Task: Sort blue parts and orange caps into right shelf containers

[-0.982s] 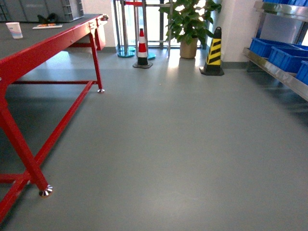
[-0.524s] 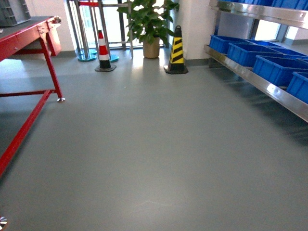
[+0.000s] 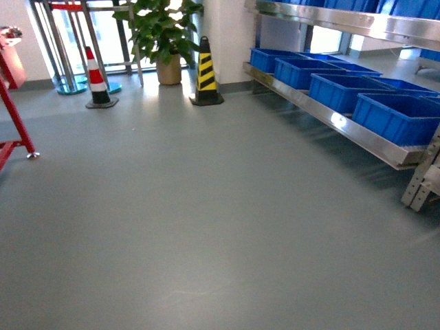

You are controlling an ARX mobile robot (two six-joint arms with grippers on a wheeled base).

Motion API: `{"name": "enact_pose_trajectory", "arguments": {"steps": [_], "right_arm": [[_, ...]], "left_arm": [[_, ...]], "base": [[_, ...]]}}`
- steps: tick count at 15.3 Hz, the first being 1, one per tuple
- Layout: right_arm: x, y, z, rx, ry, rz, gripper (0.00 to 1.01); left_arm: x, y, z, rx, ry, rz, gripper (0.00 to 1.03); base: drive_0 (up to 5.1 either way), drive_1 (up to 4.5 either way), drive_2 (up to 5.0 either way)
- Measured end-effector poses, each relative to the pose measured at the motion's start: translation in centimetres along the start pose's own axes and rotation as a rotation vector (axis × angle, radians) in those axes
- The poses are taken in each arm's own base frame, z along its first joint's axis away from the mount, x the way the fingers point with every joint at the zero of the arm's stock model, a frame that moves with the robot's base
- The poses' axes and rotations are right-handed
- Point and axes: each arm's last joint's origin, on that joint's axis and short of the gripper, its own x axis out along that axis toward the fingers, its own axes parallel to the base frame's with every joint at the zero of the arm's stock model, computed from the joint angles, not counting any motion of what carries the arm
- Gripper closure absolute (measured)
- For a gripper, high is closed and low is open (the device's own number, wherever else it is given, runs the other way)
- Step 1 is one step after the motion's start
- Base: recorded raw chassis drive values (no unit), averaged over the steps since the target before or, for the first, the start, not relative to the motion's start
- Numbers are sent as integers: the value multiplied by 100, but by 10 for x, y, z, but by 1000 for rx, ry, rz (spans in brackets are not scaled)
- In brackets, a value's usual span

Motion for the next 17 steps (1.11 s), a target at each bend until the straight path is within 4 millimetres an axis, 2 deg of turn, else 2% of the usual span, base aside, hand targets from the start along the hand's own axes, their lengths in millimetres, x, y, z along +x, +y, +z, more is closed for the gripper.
{"name": "enact_pose_trajectory", "arguments": {"steps": [17], "right_arm": [[0,0,0,0,0,0,58]], "left_arm": [[0,0,0,0,0,0,59]], "base": [[-157,-157,-157]]}}
